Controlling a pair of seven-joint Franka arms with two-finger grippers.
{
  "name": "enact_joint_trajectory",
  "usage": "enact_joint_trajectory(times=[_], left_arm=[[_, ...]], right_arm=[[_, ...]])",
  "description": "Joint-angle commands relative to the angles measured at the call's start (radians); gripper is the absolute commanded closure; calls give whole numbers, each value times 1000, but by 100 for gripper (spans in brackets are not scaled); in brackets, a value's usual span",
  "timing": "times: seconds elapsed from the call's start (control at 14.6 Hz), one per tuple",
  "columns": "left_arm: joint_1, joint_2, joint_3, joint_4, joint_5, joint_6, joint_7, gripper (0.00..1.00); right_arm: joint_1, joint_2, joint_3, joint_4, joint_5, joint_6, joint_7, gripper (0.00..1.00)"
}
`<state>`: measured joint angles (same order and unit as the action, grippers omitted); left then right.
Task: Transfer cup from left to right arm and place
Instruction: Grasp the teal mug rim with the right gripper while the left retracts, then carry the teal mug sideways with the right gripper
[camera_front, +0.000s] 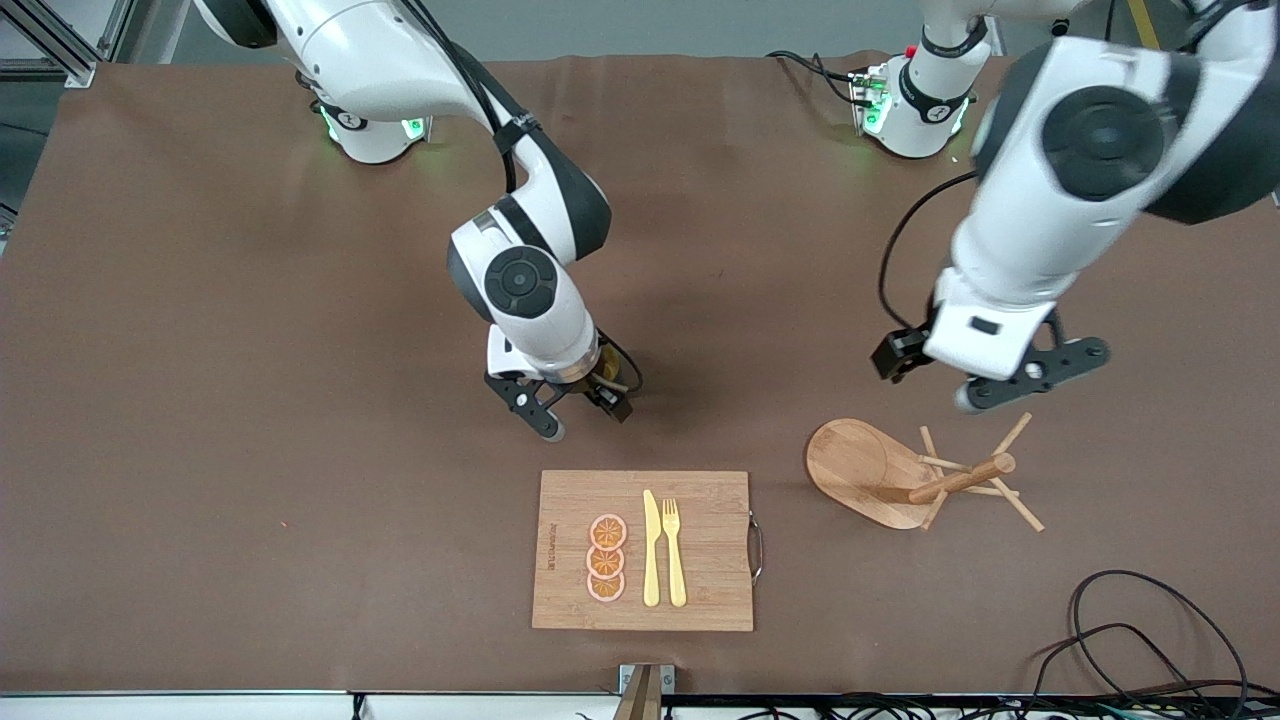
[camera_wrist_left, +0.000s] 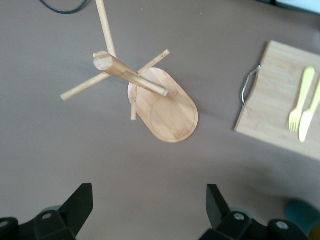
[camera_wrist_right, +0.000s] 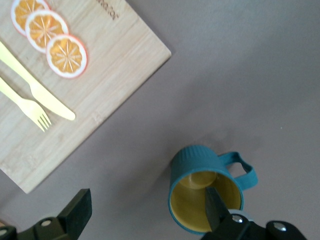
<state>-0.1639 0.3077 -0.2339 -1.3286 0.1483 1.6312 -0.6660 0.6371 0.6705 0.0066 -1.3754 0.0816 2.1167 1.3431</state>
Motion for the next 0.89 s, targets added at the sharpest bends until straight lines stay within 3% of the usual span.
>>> enact_joint_trajectory(times=[0.0, 0.27, 0.34, 0.55, 0.75, 0.82], left_arm=[[21, -126, 7, -125, -41, -10, 147, 0], [27, -286, 57, -271, -52, -16, 284, 0], [52, -318, 61, -291, -58, -39, 349, 0], [61, -360, 128, -290, -97, -117, 526, 0], [52, -369, 174, -285, -127, -140, 623, 0], [49, -368, 174, -284, -121, -140, 625, 0]], right_arm=[[26, 1, -8, -66, -13, 63, 13, 0], [52, 9, -8, -166, -36, 208, 13, 5], [62, 11, -8, -181, -36, 227, 13, 14], [61, 12, -8, -186, -36, 220, -5, 65], [53, 9, -8, -186, -36, 216, -40, 93], [47, 8, -8, -186, -36, 212, -68, 98]])
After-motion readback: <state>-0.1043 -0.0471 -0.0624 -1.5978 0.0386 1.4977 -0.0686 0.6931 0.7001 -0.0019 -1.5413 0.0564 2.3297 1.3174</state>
